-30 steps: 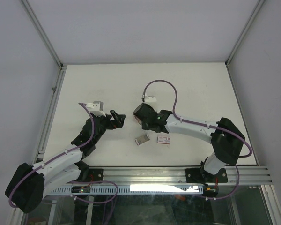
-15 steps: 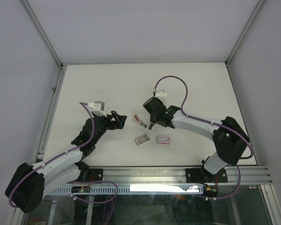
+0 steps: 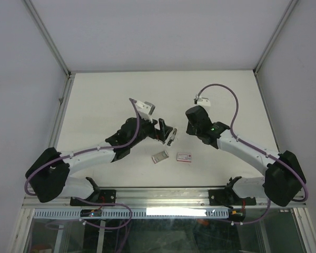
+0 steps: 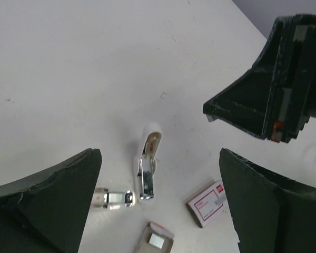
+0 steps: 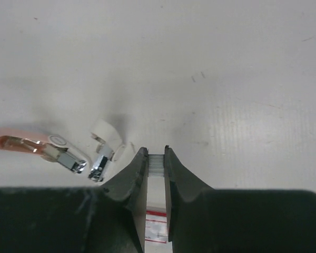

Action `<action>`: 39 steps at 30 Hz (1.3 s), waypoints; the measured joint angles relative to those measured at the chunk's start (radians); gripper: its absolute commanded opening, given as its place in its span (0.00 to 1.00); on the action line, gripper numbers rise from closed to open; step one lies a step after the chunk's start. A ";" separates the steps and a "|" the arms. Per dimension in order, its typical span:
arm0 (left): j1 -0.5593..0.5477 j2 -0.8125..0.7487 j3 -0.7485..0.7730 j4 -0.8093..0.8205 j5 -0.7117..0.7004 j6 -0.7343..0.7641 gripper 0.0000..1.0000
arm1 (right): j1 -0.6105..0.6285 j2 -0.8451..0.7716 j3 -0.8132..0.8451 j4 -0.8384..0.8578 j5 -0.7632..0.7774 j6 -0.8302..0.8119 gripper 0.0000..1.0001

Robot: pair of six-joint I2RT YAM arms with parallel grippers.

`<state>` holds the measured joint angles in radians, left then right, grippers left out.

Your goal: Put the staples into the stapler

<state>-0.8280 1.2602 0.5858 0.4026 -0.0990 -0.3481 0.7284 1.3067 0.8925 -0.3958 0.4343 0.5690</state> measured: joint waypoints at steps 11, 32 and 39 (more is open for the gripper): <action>-0.053 0.436 0.326 -0.093 -0.037 0.034 0.99 | -0.181 -0.170 -0.164 0.042 -0.096 -0.056 0.11; -0.076 0.582 0.448 -0.217 -0.240 0.044 0.99 | -0.215 -0.184 -0.220 0.116 -0.216 -0.071 0.12; -0.076 0.582 0.448 -0.224 -0.320 0.044 0.99 | -0.215 -0.182 -0.220 0.124 -0.232 -0.071 0.12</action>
<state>-0.9039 1.8423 1.0336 0.1787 -0.4187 -0.3042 0.5137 1.1248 0.6724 -0.2722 0.2024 0.4980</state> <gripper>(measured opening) 0.987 0.170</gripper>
